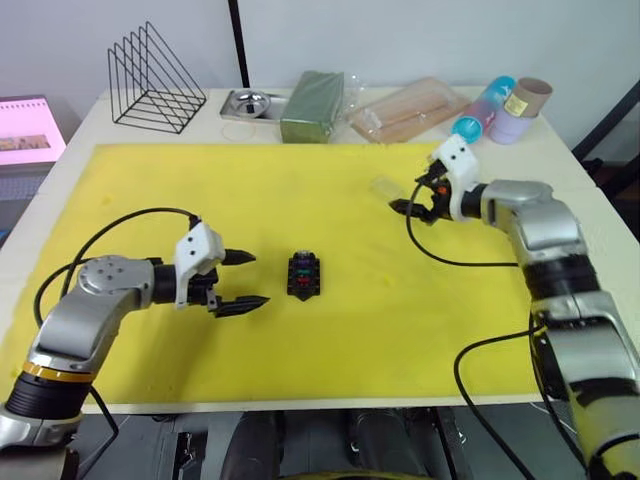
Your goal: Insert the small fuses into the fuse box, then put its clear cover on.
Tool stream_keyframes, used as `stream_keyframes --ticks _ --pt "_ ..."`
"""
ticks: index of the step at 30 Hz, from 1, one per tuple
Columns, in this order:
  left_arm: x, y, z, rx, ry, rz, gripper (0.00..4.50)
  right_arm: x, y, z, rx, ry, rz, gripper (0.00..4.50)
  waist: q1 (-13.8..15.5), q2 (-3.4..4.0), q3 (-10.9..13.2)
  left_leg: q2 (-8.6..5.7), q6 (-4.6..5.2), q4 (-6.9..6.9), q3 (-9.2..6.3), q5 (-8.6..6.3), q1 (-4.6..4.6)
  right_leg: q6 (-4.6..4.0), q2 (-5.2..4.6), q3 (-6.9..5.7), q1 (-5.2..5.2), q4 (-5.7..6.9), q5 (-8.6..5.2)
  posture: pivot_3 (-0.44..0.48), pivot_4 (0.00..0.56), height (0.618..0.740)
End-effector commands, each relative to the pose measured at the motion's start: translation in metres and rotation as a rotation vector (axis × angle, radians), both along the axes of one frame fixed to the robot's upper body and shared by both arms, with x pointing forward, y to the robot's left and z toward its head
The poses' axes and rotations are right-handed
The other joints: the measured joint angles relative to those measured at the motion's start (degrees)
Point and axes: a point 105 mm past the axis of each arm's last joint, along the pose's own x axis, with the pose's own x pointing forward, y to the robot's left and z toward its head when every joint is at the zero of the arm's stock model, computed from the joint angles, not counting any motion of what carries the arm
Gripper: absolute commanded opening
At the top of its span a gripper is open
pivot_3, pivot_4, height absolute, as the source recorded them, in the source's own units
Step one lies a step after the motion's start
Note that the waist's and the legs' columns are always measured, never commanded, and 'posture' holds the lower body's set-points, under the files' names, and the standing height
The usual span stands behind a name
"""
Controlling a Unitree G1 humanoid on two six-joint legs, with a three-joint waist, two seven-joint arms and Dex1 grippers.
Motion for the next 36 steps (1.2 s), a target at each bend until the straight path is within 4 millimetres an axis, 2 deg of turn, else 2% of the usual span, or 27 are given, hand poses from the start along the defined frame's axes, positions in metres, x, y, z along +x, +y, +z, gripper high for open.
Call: stream_keyframes --ticks 1,8,11,17,20,26,29,36 --pt "-0.002 -0.003 0.006 -0.007 -0.046 0.001 4.50 0.013 0.006 0.013 -0.010 -0.031 0.018 4.44 -0.06 0.02 0.01 0.00 0.00 -0.01 0.01 0.00 0.00 0.00 0.00 0.00 -0.02 0.01 0.00 0.000 0.150 0.740" --pt "-0.005 -0.004 0.005 -0.017 -0.051 0.018 4.50 0.020 0.020 0.005 -0.006 0.033 0.048 4.44 0.00 0.03 0.02 0.03 -0.01 -0.09 -0.01 0.01 -0.01 0.00 -0.05 0.02 -0.06 0.02 0.01 0.000 0.150 0.740" --pt "-0.009 -0.005 0.003 -0.020 -0.049 0.021 4.50 0.021 0.022 -0.003 -0.016 0.055 0.032 4.44 -0.06 0.04 0.02 0.03 -0.01 -0.10 -0.02 0.01 -0.01 -0.01 -0.06 0.02 -0.07 0.03 0.01 0.000 0.150 0.740" --pt "-0.013 -0.008 0.001 -0.023 -0.045 0.025 4.50 0.022 0.025 -0.007 -0.007 0.058 0.025 4.44 -0.04 0.05 0.03 0.02 -0.01 -0.11 -0.03 0.01 0.00 0.00 -0.08 0.05 -0.08 0.04 0.01 0.000 0.150 0.740" --pt "-0.016 -0.009 -0.001 -0.022 -0.039 0.026 4.50 0.023 0.025 -0.008 0.000 0.056 0.020 3.86 -0.08 0.06 0.03 0.02 -0.02 -0.11 -0.03 0.01 0.00 -0.01 -0.07 0.04 -0.09 0.04 0.01 0.000 0.150 0.740" --pt "-0.019 -0.010 -0.007 -0.012 -0.033 0.051 4.50 0.025 0.026 -0.005 0.028 0.040 0.004 1.79 -0.07 0.06 0.03 0.03 -0.02 -0.12 -0.04 0.01 0.00 0.00 -0.08 0.05 -0.09 0.04 0.01 0.000 0.150 0.740" --pt "-0.021 -0.011 -0.009 -0.014 -0.028 0.064 4.50 0.025 0.027 -0.003 0.017 0.026 0.011 1.80 -0.04 0.07 0.03 0.03 -0.01 -0.12 -0.04 0.01 0.00 -0.01 -0.08 0.05 -0.09 0.04 0.01 0.000 0.150 0.740" --pt "-0.027 -0.030 -0.011 -0.079 0.014 0.141 4.50 0.019 0.040 0.018 0.054 -0.026 0.100 1.80 -0.04 0.09 0.05 0.03 -0.02 -0.12 -0.11 0.01 0.00 0.00 -0.09 0.07 -0.10 0.06 0.01 0.000 0.150 0.740"
